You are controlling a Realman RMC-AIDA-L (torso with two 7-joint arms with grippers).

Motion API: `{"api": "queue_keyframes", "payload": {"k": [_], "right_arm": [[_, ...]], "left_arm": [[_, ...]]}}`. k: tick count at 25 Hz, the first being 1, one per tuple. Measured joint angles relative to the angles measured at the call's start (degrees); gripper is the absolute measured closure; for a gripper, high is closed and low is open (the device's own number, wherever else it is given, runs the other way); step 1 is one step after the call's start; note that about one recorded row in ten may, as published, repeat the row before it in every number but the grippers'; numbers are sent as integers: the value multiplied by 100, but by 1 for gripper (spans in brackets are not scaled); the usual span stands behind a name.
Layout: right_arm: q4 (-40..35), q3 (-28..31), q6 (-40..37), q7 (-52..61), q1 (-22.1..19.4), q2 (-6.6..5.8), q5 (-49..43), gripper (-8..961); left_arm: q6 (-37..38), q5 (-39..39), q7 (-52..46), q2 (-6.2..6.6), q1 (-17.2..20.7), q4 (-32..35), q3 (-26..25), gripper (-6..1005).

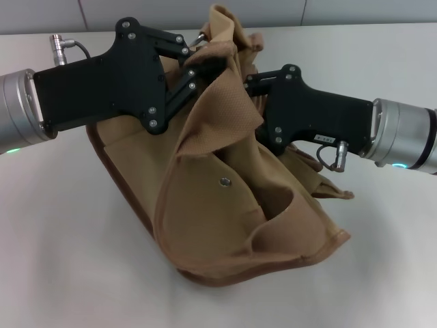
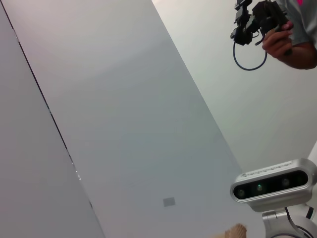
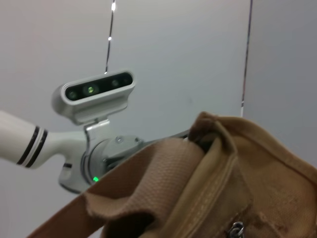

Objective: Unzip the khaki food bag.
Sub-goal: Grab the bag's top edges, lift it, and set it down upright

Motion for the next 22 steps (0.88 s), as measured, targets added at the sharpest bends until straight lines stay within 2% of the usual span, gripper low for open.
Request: {"api": "queue_keyframes", "payload": {"k": [4, 10, 15, 22], "right_arm": [[-9, -57, -33, 1, -80, 0, 142, 851], [-43, -157, -57, 16, -209, -1, 172, 922], [-157, -164, -109, 20, -422, -23, 164, 931], [-570, -174, -529, 57, -937, -65, 126, 939]], "left_arm": [[8, 0, 0, 0, 0, -7, 3, 966], [1, 1, 0, -10, 1, -20, -17, 966], [-31, 2, 38, -14, 1, -41, -33, 965], [-96, -128, 46, -10, 4, -123, -43, 965]]}}
